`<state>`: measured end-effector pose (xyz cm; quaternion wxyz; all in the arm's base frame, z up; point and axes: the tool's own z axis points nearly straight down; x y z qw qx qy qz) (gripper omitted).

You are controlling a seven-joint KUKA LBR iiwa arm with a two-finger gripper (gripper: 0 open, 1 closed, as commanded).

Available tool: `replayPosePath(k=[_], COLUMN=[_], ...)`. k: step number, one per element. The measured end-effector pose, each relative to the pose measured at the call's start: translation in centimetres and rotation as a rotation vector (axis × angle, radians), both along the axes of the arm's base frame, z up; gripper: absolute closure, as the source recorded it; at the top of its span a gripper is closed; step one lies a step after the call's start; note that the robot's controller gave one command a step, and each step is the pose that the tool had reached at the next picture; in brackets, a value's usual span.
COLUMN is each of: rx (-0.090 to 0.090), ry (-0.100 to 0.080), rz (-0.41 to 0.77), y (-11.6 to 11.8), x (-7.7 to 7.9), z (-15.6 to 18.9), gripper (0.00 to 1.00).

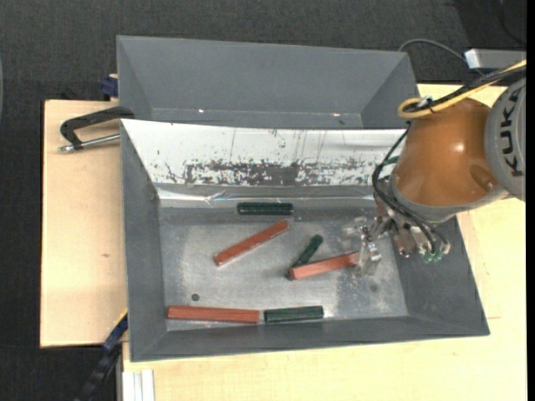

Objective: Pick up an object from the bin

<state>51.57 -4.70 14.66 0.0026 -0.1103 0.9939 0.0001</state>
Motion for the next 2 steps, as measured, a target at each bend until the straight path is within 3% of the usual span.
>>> replayPosePath(k=[1, 2], rx=[0.0, 0.0], ry=[0.0, 0.0], rz=[0.0, -0.012], y=[0.0, -0.3], x=[0.0, -0.9], z=[0.0, 9.2], gripper=[1.0, 1.0])
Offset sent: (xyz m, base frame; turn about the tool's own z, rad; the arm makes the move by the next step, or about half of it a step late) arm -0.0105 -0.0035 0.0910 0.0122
